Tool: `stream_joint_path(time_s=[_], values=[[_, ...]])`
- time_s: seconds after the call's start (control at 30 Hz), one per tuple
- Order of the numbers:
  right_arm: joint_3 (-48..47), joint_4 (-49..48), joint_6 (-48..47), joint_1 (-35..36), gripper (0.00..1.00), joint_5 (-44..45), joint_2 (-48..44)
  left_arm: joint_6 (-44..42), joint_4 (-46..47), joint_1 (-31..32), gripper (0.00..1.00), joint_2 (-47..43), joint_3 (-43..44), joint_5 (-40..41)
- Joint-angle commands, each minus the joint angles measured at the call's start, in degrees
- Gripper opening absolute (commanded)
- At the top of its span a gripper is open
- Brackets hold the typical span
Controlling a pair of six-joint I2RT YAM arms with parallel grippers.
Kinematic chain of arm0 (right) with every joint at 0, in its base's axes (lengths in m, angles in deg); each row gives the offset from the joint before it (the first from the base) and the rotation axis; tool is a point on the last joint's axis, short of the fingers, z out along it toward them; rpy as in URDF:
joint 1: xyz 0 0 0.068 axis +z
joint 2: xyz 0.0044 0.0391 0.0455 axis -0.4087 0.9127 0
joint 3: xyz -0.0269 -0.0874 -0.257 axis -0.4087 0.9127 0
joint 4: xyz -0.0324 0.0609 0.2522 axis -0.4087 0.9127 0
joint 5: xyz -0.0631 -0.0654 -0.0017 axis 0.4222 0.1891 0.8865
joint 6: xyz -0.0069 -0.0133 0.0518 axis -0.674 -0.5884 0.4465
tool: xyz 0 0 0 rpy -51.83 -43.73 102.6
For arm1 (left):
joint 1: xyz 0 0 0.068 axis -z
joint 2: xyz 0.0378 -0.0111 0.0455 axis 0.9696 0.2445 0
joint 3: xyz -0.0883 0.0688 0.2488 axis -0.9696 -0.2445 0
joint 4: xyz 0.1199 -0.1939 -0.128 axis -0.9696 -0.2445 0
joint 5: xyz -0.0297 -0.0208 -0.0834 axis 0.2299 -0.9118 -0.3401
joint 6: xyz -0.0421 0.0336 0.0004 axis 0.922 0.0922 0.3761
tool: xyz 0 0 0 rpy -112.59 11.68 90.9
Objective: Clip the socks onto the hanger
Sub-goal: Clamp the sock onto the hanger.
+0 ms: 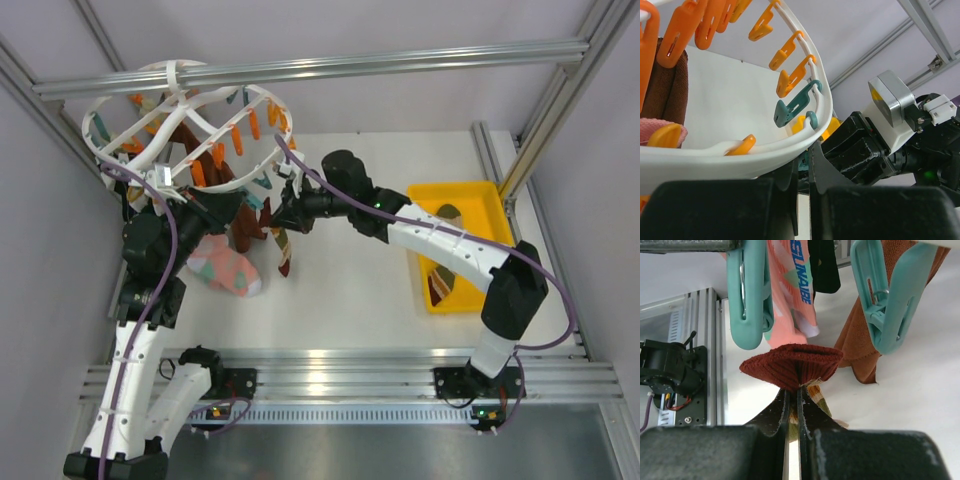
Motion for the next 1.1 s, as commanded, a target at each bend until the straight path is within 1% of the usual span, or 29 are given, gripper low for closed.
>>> stream_joint_path(time_s=[0.0,0.13,0.2,0.33,0.53,0.7,0.73,0.77,0.87,0.9,0.97,1.0,1.07], values=[[-4.2,-2.3,1.5,1.2,0.00,-1.0,-0.5,-2.3,4.3,-1.3,0.00,1.6,-0.8,3.5],[-6.0,-1.1,1.5,1.3,0.00,-1.0,0.4,-3.7,3.2,-1.4,0.00,1.6,-0.8,3.4],[-7.1,-0.5,3.2,1.3,0.00,-1.1,0.6,-4.2,2.5,-1.4,0.00,1.7,-0.9,3.3],[-10.5,2.7,4.0,1.9,0.00,-1.1,1.9,-5.5,2.1,-1.3,0.00,1.6,-0.9,3.4],[-10.8,2.4,4.5,2.2,0.00,-1.0,1.9,-6.3,2.1,-1.3,0.00,1.4,-0.8,3.5],[-10.8,2.1,4.2,2.3,0.00,-1.0,1.5,-5.2,1.7,-1.4,0.00,1.4,-0.7,3.9],[-10.8,2.1,4.1,2.4,0.00,-1.0,1.5,-5.1,1.4,-1.2,0.01,1.5,-0.6,4.0],[-10.7,2.0,4.1,2.3,0.00,-0.8,1.4,-5.0,1.1,-1.3,0.07,1.5,-0.6,4.1],[-10.5,1.8,4.0,2.3,0.00,-0.8,1.0,-4.8,0.2,-1.3,0.16,1.9,-0.3,4.3],[-10.5,1.7,3.8,2.2,0.00,-0.7,0.7,-4.7,0.0,-1.3,0.23,1.8,-0.2,4.7],[-10.2,1.8,3.7,2.3,0.00,-0.6,0.5,-4.7,-0.1,-1.3,0.29,1.6,-0.1,4.9],[-10.1,1.8,3.5,2.3,0.00,-0.6,0.3,-4.6,-0.2,-1.3,0.35,1.4,-0.1,5.0],[-9.9,1.9,3.3,2.3,0.00,-0.3,0.2,-4.4,-0.3,-1.3,0.40,1.1,0.0,5.1]])
